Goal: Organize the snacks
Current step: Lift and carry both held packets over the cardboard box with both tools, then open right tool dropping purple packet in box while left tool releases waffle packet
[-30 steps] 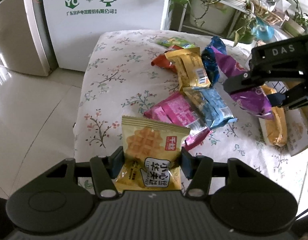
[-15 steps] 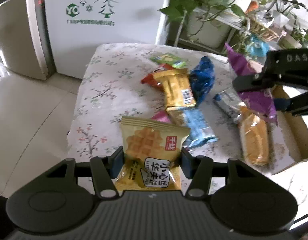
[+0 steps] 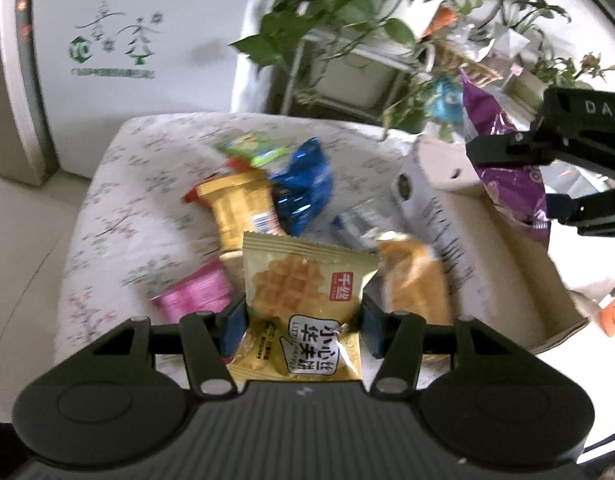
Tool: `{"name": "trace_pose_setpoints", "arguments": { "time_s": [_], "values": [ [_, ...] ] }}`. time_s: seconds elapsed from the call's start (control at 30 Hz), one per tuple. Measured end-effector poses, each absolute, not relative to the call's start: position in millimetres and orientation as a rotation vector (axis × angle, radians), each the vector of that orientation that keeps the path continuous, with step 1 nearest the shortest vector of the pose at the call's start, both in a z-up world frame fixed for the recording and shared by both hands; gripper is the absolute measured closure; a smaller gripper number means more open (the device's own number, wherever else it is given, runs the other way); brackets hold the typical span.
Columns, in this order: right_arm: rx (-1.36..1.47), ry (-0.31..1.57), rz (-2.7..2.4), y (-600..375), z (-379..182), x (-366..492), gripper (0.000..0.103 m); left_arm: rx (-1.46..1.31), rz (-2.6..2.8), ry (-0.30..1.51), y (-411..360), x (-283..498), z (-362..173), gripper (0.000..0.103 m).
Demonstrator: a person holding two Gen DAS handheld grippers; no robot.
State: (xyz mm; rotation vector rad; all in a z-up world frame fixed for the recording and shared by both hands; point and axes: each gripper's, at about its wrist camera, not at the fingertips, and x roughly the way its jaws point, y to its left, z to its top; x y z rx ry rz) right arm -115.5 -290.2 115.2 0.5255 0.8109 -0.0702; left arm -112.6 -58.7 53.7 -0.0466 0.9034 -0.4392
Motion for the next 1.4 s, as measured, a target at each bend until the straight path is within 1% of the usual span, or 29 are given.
{"name": "trace_pose_setpoints", "arguments": {
  "time_s": [0.47,0.77,1.07,1.13,1.17,1.23,1.3,1.4],
  "values": [
    [0.652,0.727,-0.26,-362.5,121.8,-152.3,0.03,-0.033,-0.608,0.877,-151.3,-113.6,75.0,0.047],
    [0.757,0.735,-0.368,-384.4,111.1,-162.1,0.03,-0.026,-0.668,0.896,-200.4,-109.5,72.9,0.047],
    [0.832,0.751,-0.445,-396.9,101.5,-165.5,0.03,-0.005,-0.704,0.937,-237.2,-105.3,56.3,0.046],
    [0.849,0.754,-0.464,-399.6,99.2,-166.2,0.029,0.007,-0.71,0.945,-242.9,-104.7,53.8,0.034],
    [0.858,0.754,-0.478,-401.0,98.2,-166.8,0.028,0.007,-0.712,0.94,-243.6,-105.2,54.1,0.032],
    [0.87,0.754,-0.494,-402.7,97.1,-167.4,0.021,0.009,-0.718,0.918,-242.2,-106.0,57.2,0.024],
    [0.882,0.747,-0.493,-403.6,97.9,-167.8,0.017,0.014,-0.718,0.904,-238.6,-104.3,61.0,0.018],
    [0.881,0.743,-0.482,-402.3,98.6,-166.4,0.017,0.011,-0.721,0.899,-227.8,-98.7,67.4,0.018]
  ]
}}
